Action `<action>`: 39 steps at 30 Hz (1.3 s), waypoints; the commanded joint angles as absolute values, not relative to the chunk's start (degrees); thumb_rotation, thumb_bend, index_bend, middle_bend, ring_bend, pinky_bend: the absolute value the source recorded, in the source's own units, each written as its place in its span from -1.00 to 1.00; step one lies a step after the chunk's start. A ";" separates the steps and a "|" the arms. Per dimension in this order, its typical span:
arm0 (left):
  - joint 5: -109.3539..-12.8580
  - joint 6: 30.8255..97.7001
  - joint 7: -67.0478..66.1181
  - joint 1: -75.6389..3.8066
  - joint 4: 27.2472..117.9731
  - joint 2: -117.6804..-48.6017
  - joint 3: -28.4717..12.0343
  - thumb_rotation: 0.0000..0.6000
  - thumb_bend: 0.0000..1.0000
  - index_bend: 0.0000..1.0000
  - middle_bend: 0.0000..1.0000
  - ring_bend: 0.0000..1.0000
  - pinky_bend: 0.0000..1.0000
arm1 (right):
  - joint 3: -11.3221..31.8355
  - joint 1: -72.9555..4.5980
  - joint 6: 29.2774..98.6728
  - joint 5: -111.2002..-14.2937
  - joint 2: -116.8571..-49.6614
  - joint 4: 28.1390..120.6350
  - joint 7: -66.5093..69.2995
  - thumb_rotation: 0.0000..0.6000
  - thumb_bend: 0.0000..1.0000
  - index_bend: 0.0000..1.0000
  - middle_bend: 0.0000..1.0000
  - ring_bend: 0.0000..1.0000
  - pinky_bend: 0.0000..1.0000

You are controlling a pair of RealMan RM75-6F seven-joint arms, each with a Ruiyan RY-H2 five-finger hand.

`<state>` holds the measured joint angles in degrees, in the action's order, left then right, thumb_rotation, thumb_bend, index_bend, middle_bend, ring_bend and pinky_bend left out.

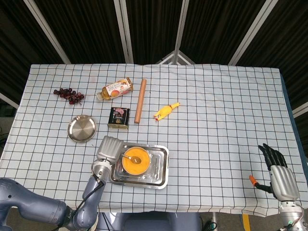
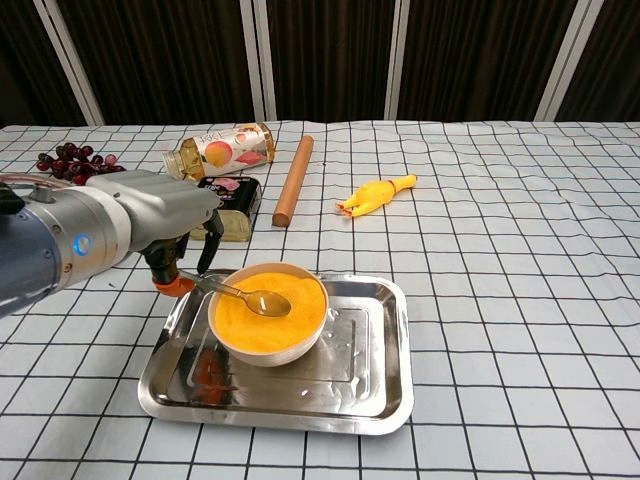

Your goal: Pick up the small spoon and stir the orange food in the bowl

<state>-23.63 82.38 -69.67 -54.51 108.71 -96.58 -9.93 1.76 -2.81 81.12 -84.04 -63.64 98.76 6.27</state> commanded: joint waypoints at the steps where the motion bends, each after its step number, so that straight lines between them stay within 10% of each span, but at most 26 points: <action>1: -23.67 82.37 -69.59 -54.56 108.63 -96.71 -9.85 1.00 -0.02 -0.01 1.00 1.00 1.00 | 1.76 -2.80 81.15 -84.08 -63.64 98.78 6.26 1.00 -0.37 -1.00 -1.00 -1.00 -1.00; 39: -30.80 83.82 -71.56 -55.31 107.94 -95.21 -5.48 1.00 0.50 0.39 1.00 1.00 1.00 | 1.70 -2.77 81.00 -83.94 -63.42 99.03 6.59 1.00 -0.37 -1.00 -1.00 -1.00 -1.00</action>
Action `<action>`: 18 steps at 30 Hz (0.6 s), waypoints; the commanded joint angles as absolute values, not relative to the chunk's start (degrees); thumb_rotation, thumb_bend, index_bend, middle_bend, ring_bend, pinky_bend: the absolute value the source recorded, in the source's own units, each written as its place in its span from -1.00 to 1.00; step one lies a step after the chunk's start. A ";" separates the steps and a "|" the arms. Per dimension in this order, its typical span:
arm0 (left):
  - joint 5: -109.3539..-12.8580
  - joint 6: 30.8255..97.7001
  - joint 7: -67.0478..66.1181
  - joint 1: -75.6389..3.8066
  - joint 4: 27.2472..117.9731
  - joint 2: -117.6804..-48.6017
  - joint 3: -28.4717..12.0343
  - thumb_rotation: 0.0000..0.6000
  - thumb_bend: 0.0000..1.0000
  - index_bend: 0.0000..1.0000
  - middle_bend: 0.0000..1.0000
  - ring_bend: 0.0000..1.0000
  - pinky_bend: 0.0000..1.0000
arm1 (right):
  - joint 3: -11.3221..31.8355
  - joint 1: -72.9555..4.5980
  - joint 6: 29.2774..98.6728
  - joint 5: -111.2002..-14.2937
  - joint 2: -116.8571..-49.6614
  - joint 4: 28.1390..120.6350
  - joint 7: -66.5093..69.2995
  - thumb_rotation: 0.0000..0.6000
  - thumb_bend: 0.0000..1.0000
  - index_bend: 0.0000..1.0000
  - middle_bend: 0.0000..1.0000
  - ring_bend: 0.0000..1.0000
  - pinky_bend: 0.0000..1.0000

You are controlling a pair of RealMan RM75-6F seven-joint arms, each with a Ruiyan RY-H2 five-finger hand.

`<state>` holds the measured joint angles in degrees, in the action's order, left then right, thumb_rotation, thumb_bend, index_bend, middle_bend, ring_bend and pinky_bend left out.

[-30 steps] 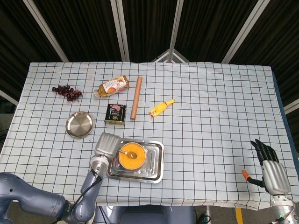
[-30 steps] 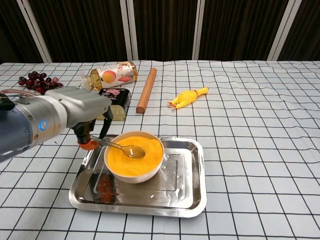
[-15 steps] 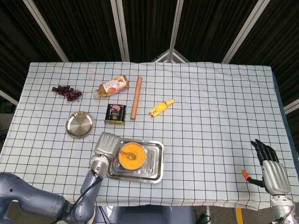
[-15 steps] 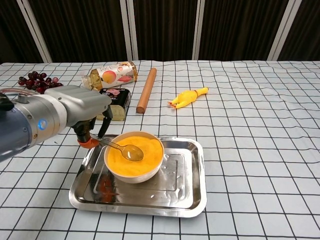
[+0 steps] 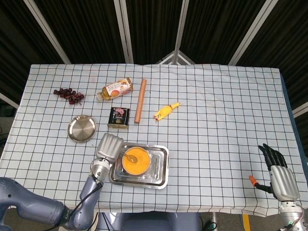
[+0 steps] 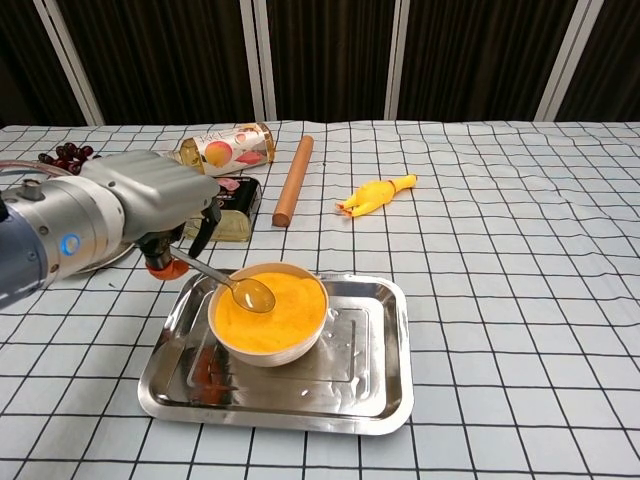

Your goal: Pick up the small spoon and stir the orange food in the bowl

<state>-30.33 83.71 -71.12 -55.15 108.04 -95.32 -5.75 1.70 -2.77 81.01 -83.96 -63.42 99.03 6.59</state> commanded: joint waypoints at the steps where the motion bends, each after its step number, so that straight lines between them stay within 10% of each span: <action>1: -31.34 83.86 -71.98 -55.48 107.84 -95.15 -5.24 1.00 0.52 0.40 1.00 1.00 1.00 | 1.72 -2.78 81.01 -83.95 -63.42 99.04 6.59 1.00 -0.37 -1.00 -1.00 -1.00 -1.00; 18: -35.04 83.75 -73.48 -55.89 107.02 -94.84 -4.38 1.00 0.54 0.46 1.00 1.00 1.00 | 1.66 -2.76 81.04 -84.08 -63.38 99.05 6.64 1.00 -0.37 -1.00 -1.00 -1.00 -1.00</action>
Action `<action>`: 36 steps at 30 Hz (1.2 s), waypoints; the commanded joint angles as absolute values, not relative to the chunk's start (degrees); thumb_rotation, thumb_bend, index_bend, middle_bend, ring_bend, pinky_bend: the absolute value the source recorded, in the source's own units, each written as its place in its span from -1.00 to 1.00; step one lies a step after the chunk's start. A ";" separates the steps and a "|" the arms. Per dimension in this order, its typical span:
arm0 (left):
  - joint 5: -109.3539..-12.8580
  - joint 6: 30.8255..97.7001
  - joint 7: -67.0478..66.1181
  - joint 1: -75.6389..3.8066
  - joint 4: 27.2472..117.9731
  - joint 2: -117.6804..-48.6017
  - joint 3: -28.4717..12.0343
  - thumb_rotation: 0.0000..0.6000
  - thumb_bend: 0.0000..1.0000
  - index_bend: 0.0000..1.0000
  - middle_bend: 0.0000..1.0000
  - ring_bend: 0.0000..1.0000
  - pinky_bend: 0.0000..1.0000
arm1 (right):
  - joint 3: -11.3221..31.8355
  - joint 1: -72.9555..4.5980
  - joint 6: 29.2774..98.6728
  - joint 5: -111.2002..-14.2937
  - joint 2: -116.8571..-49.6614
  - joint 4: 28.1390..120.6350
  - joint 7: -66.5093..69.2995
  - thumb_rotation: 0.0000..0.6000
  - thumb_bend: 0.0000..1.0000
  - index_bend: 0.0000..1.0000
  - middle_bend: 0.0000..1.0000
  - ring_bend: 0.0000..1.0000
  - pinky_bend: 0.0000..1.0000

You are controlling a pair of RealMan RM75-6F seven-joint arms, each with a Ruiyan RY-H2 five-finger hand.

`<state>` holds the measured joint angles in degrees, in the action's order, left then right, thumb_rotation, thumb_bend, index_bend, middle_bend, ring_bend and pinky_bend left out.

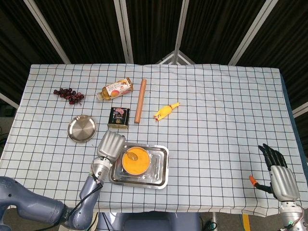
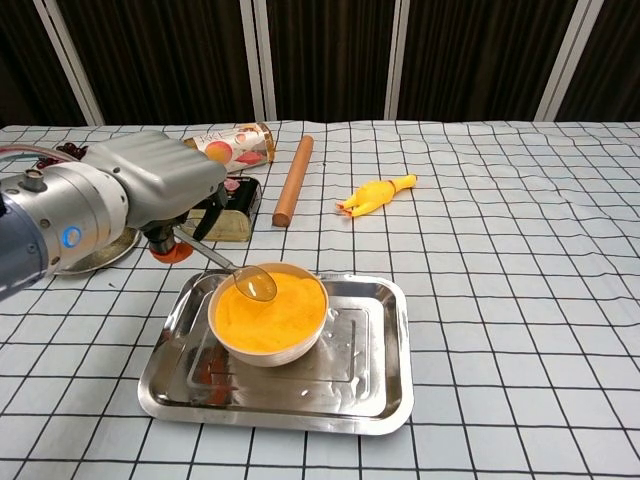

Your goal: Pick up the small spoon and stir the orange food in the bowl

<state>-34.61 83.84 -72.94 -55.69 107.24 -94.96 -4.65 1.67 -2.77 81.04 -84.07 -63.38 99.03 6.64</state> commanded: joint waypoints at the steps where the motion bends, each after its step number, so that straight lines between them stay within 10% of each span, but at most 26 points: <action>1: -35.70 83.69 -74.10 -56.15 106.76 -94.73 -4.03 1.00 0.54 0.46 1.00 1.00 1.00 | 1.66 -2.76 81.04 -84.09 -63.39 99.07 6.64 1.00 -0.37 -1.00 -1.00 -1.00 -1.00; 36: -60.60 73.86 -90.85 -63.60 96.86 -91.98 6.79 1.00 0.54 0.49 1.00 1.00 1.00 | 1.76 -2.80 80.80 -83.79 -63.03 99.39 7.61 1.00 -0.37 -1.00 -1.00 -1.00 -1.00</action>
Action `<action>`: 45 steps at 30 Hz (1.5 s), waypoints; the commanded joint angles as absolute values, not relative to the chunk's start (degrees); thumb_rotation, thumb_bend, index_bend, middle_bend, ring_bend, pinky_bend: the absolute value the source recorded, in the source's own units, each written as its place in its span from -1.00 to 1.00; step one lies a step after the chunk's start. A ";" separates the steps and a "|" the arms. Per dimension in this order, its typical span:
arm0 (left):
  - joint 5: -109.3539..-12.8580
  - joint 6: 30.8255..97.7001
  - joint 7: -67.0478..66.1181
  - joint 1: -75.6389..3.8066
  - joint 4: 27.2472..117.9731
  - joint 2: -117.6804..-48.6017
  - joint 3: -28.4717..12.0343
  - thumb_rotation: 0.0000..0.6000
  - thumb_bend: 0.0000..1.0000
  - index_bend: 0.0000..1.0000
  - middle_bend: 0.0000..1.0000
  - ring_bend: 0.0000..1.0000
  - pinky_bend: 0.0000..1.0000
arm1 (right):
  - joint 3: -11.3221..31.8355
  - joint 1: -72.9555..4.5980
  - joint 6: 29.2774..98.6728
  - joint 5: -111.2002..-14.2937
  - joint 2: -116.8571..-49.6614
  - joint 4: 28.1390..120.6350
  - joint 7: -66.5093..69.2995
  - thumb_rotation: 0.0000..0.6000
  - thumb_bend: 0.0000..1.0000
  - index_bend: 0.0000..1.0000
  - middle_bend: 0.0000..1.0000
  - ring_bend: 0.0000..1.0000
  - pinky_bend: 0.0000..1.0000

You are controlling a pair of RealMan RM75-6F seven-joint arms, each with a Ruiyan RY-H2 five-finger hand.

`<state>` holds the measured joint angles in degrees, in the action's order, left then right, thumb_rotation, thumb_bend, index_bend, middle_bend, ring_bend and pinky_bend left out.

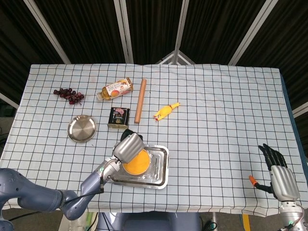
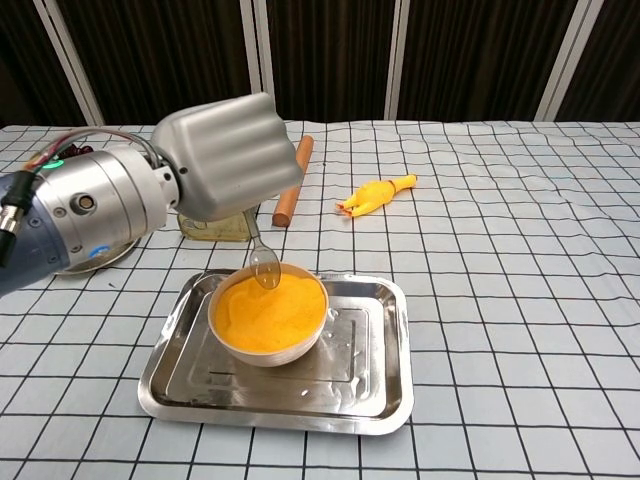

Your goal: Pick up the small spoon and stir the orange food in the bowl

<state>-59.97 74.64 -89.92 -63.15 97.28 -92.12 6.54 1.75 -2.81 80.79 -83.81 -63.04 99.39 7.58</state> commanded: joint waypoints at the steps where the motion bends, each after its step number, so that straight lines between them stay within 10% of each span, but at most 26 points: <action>1: -60.83 73.57 -91.32 -63.69 96.72 -91.91 6.92 1.00 0.54 0.49 1.00 1.00 1.00 | 1.76 -2.80 80.78 -83.76 -63.02 99.39 7.66 1.00 -0.37 -1.00 -1.00 -1.00 -1.00; 45: -71.20 67.57 -88.41 -60.91 98.48 -87.49 7.24 1.00 0.51 0.51 1.00 1.00 1.00 | 1.66 -2.83 80.74 -83.85 -63.22 99.47 6.95 1.00 -0.37 -1.00 -1.00 -1.00 -1.00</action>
<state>-71.26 67.67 -88.37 -61.04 98.67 -87.73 7.33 1.66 -2.83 80.74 -83.84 -63.22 99.47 6.95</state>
